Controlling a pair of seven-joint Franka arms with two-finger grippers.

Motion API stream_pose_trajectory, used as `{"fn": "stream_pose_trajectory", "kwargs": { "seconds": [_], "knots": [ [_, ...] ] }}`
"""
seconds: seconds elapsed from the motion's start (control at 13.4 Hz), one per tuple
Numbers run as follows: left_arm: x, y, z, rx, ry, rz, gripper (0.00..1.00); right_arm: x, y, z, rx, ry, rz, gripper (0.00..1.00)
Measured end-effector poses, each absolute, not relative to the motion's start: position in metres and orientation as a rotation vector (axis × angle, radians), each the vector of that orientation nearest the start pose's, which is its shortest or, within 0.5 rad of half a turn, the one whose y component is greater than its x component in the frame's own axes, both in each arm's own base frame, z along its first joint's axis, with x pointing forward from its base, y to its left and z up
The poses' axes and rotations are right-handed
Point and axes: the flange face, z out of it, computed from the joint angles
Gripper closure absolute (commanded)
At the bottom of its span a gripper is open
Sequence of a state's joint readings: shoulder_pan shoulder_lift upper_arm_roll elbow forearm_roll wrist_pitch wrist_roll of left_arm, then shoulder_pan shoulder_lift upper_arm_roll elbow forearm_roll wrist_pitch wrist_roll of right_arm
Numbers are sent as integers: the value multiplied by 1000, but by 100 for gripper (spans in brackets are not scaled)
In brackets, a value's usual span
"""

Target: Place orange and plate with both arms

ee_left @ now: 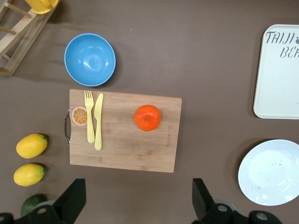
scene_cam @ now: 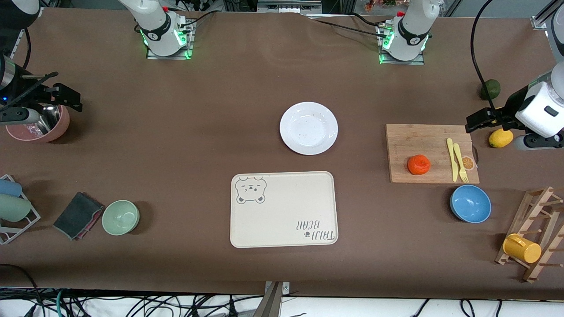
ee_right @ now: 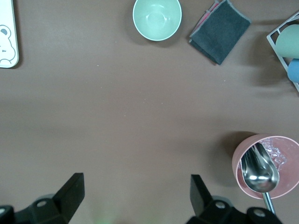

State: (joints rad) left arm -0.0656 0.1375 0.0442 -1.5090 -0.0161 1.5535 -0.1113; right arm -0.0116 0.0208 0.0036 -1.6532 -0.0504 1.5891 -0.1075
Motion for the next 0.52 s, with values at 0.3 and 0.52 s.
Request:
{"fn": "stream_pose_trajectory", "kwargs": {
  "seconds": [0.3, 0.52],
  "knots": [
    [591, -16, 573, -3138, -142, 151, 0, 558, -10, 576, -3180, -164, 140, 0],
    [590, -15, 572, -3137, -144, 165, 0, 558, -9, 576, -3180, -164, 140, 0]
  ]
}}
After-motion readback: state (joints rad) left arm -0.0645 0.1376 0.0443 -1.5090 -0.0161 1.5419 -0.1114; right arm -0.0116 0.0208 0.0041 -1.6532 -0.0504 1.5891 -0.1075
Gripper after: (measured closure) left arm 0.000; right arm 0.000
